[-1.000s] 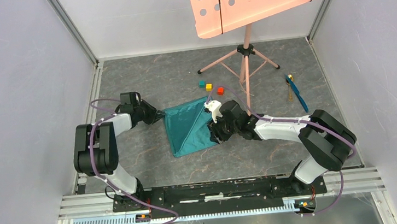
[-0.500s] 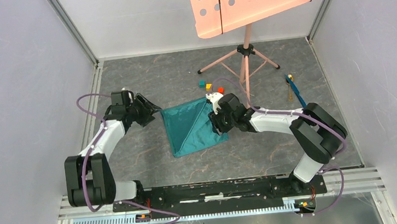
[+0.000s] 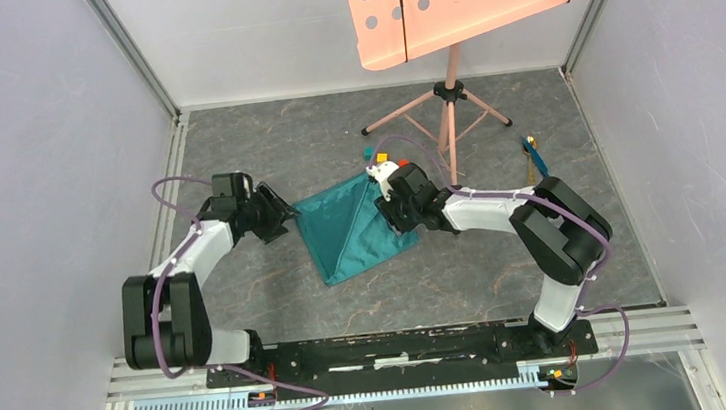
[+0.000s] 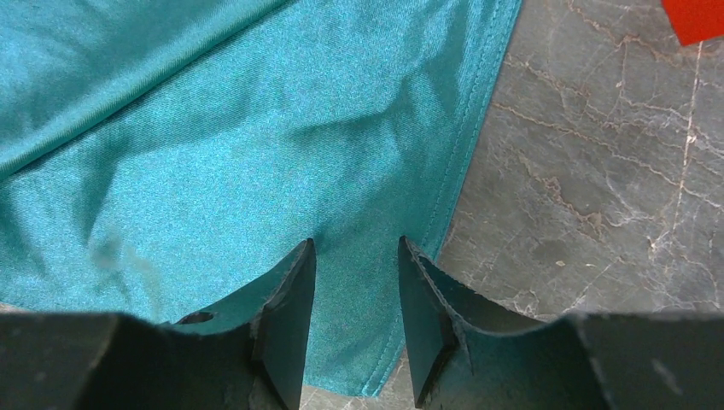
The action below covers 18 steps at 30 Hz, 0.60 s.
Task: Fold the napkin into a case and place the utensils inside
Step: Smooth out the upper triangle-folded napkin at the center of the board.
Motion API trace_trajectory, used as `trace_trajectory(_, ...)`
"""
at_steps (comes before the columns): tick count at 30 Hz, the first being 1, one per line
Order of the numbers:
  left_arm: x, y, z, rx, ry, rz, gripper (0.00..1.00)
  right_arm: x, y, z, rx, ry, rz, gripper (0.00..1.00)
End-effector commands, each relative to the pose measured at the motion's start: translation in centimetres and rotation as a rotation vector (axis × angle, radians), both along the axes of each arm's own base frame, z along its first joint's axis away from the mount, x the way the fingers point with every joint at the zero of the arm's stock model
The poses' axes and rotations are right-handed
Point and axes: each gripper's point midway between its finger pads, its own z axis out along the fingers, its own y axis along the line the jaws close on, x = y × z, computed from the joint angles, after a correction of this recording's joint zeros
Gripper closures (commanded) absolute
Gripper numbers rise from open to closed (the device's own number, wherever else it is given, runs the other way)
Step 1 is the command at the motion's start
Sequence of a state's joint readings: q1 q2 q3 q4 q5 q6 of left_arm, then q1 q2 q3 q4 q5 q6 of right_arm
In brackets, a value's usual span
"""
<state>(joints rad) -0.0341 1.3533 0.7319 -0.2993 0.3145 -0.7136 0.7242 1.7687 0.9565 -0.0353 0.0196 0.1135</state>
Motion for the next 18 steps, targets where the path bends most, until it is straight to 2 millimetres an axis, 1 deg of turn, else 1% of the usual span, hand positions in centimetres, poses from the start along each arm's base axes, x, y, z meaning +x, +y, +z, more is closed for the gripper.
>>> trace_trajectory(1,4.3,0.0,1.1,-0.033,-0.08,0.053,0.4,1.4,1.0,2.7,0.023,-0.054,0.024,0.53)
trace_trajectory(2,4.7,-0.1,0.6,-0.045,-0.062,0.06,0.39,1.5,1.2,3.2,0.032,-0.058,0.028,0.53)
trace_trajectory(3,5.2,-0.2,0.6,-0.052,-0.059,0.061,0.37,1.5,1.3,3.6,0.044,-0.064,0.031,0.53)
trace_trajectory(5,5.9,0.2,-0.1,-0.029,-0.054,0.084,0.36,1.1,1.6,4.1,0.073,-0.064,0.044,0.53)
trace_trajectory(9,6.8,1.8,-1.0,0.087,-0.064,0.089,0.37,0.5,2.0,4.2,0.102,-0.055,0.069,0.53)
trace_trajectory(11,6.5,1.8,-1.7,0.12,-0.048,0.069,0.39,0.4,2.1,4.3,0.115,-0.055,0.075,0.53)
trace_trajectory(15,5.8,0.8,-2.5,0.152,-0.05,0.009,0.42,0.5,2.6,5.0,0.14,-0.067,0.086,0.53)
trace_trajectory(18,5.3,0.9,-3.2,0.192,-0.027,-0.018,0.47,0.5,3.1,5.6,0.159,-0.068,0.098,0.53)
